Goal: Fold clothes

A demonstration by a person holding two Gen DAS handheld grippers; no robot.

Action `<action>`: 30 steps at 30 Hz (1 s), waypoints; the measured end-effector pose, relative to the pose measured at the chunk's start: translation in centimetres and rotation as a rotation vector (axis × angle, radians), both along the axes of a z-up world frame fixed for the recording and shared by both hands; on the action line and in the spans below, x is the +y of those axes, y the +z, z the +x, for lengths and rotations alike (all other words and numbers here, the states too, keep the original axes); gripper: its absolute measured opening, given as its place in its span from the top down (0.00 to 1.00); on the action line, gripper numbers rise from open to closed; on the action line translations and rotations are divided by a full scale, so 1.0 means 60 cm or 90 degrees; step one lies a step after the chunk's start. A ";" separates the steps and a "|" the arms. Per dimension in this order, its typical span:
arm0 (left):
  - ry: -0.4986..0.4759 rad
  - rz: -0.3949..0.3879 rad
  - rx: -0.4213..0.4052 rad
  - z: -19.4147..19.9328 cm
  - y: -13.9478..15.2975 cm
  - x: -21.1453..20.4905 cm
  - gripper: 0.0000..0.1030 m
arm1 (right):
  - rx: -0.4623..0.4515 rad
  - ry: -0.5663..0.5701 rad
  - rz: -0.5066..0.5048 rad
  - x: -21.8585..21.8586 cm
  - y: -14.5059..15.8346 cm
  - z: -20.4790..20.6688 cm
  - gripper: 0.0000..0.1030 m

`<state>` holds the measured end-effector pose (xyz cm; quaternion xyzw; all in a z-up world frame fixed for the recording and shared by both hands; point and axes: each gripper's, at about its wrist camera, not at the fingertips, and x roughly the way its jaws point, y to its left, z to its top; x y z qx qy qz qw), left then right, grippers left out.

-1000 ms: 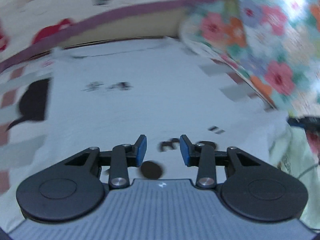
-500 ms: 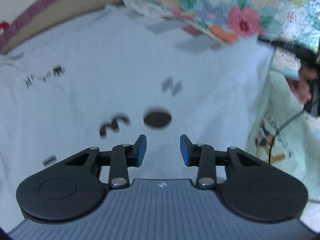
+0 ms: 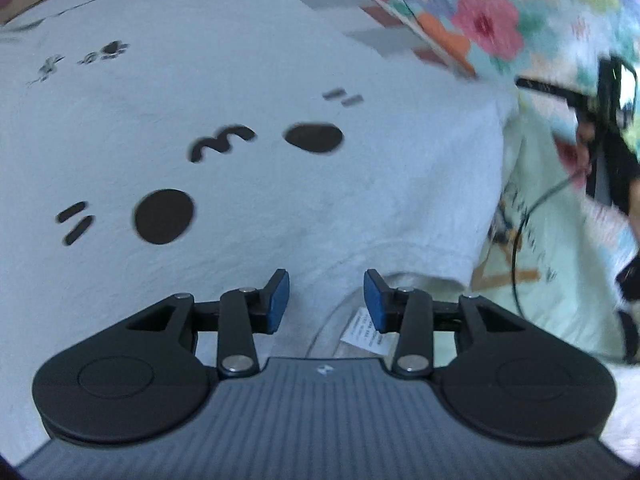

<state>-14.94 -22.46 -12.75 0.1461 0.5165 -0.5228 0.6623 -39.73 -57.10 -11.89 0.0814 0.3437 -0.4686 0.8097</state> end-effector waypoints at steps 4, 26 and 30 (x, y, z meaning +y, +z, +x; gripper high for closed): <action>0.047 -0.043 -0.021 0.036 0.026 0.021 0.60 | -0.044 0.108 -0.035 0.028 0.063 0.038 0.80; 0.346 -0.163 -0.218 0.459 0.063 0.151 0.52 | -0.098 0.464 0.078 0.005 0.127 0.578 0.52; 0.324 -0.124 -0.239 0.524 0.030 0.150 0.52 | -0.047 0.430 0.092 -0.004 0.063 0.646 0.54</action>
